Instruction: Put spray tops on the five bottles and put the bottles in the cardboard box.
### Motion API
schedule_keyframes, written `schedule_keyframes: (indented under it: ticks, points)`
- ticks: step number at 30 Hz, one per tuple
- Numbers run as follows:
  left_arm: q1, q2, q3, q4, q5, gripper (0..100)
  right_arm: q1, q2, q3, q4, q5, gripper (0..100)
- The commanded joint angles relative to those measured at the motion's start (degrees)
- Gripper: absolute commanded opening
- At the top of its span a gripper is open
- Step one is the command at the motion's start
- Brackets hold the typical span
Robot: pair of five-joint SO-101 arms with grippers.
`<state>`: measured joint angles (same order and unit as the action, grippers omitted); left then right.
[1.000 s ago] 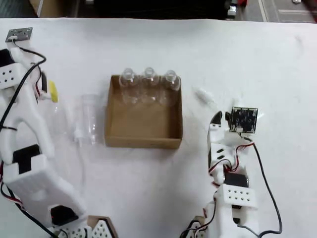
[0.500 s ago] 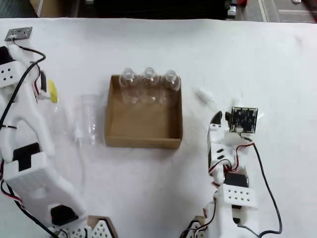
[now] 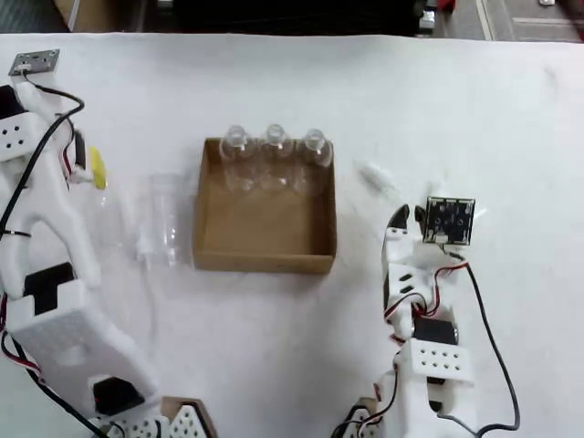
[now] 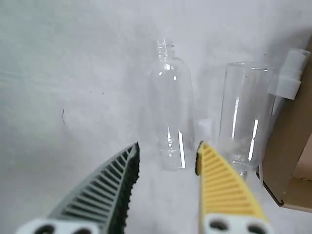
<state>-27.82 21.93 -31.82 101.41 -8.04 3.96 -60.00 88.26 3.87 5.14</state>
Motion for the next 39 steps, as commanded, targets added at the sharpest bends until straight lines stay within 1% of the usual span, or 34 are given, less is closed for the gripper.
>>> schedule_keyframes:
  ticks: [1, 8, 11, 14, 27, 30, 33, 35, 39]
  points:
    - [0.75, -0.22, -2.64, 0.44, 0.53, 18, -0.4, -0.75, -0.44, -1.27, 0.88, 4.3]
    - [0.84, -0.13, -2.73, 0.26, 0.53, 18, -0.57, -0.75, -0.44, -1.27, 0.97, 4.3]
    - [0.84, -0.13, -2.29, -2.11, 0.53, 18, -2.33, -0.75, -0.35, -1.19, 0.97, 4.3]
    - [0.75, -0.13, -2.29, -4.66, 0.53, 18, -2.59, -0.75, 0.09, -1.45, 0.97, 4.3]
    - [0.13, -0.04, -2.11, -4.48, 0.53, 18, -2.42, -1.19, 0.26, -1.45, 0.97, 4.3]
    - [0.22, -0.04, -0.09, -5.54, 0.53, 18, -0.4, -1.36, 0.18, -1.54, 0.44, 4.3]
    - [0.22, -0.04, 3.25, -8.53, 0.53, 18, 1.63, -1.36, 0.0, -1.54, 0.35, 4.4]
    - [0.13, -0.04, 5.27, -11.16, 0.53, 18, 1.63, -1.36, -0.09, -1.54, 0.35, 7.2]
    - [0.13, -0.04, 7.38, -15.21, 0.62, 18, 1.54, -1.36, -0.09, -1.54, 0.35, 18.1]
